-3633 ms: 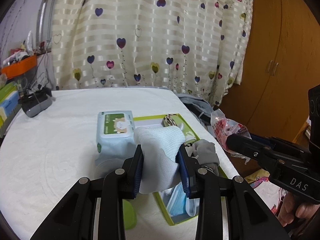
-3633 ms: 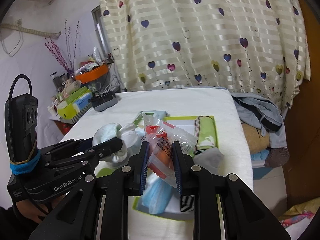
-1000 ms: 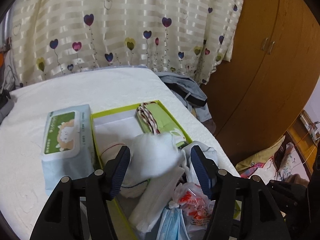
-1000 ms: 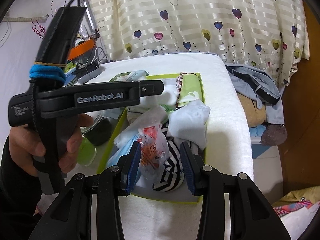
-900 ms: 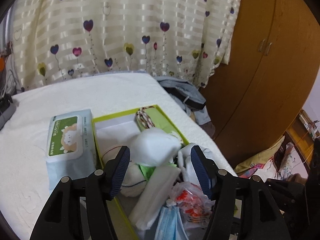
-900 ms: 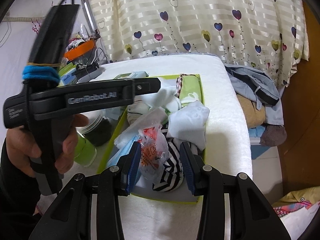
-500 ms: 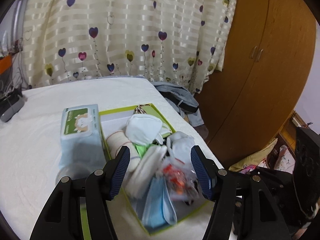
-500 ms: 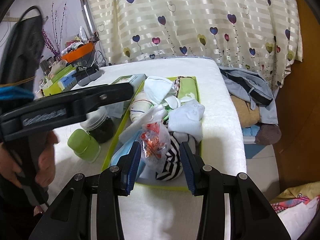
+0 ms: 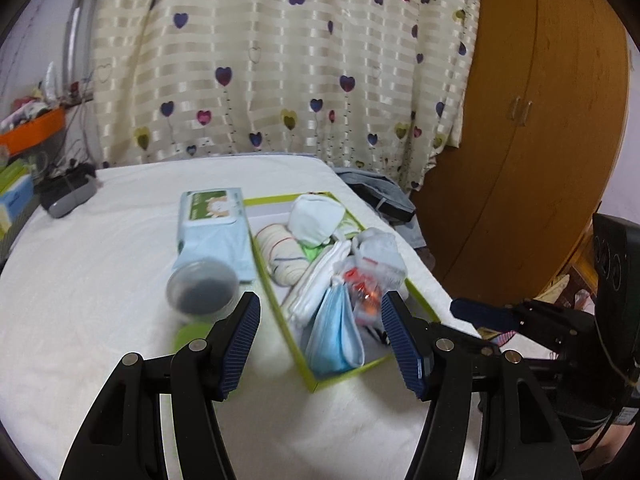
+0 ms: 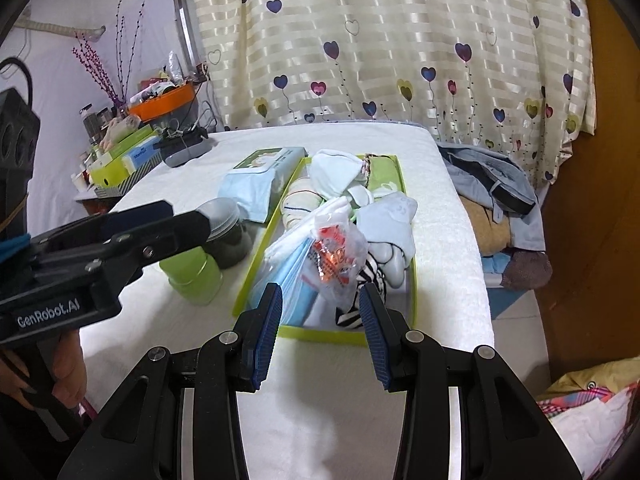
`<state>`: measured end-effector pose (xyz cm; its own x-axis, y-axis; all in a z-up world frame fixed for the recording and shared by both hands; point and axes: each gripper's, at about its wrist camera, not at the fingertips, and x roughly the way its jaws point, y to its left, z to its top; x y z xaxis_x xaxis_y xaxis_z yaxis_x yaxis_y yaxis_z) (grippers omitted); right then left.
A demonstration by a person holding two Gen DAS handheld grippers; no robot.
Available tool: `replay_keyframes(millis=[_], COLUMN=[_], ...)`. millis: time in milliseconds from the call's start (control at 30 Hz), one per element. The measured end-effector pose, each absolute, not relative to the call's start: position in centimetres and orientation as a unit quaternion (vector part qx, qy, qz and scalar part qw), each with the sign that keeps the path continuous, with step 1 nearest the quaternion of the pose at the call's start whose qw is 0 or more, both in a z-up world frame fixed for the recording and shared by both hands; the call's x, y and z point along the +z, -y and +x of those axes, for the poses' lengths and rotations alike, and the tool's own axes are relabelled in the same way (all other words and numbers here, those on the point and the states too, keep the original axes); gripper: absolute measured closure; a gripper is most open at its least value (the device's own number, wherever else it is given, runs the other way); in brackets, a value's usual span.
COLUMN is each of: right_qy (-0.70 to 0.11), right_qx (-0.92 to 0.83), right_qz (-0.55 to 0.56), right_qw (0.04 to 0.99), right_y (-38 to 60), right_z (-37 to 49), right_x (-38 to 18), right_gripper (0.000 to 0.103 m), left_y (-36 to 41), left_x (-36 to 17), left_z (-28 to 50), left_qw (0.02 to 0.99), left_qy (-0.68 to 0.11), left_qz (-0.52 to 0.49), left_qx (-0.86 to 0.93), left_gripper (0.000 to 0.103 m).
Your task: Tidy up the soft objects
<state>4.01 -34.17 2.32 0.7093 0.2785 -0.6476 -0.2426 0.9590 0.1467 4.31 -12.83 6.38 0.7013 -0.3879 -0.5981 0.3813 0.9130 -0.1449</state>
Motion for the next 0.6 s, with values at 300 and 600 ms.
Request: replay_keyframes(millis=[300,600], right_qy=[-0.350,-0.364], right_qx=[0.144,0.153], right_qz=[0.018,0.003], right_qw=[0.925,0.919], right_y=[32.9,31.2], right_z=[2.4,1.5], right_x=[2.3,1.2], right_gripper=[0.047,0.047], left_y=[11.4,10.4], left_x=[4.4,2.3], left_z=[2.0,0.7], left_qw=[0.926,0.920], left_qy=[-0.336,-0.353], left_qz=[-0.007,-0.013], left_qx=[-0.173,-0.167], left_gripper=[0.040,0.040])
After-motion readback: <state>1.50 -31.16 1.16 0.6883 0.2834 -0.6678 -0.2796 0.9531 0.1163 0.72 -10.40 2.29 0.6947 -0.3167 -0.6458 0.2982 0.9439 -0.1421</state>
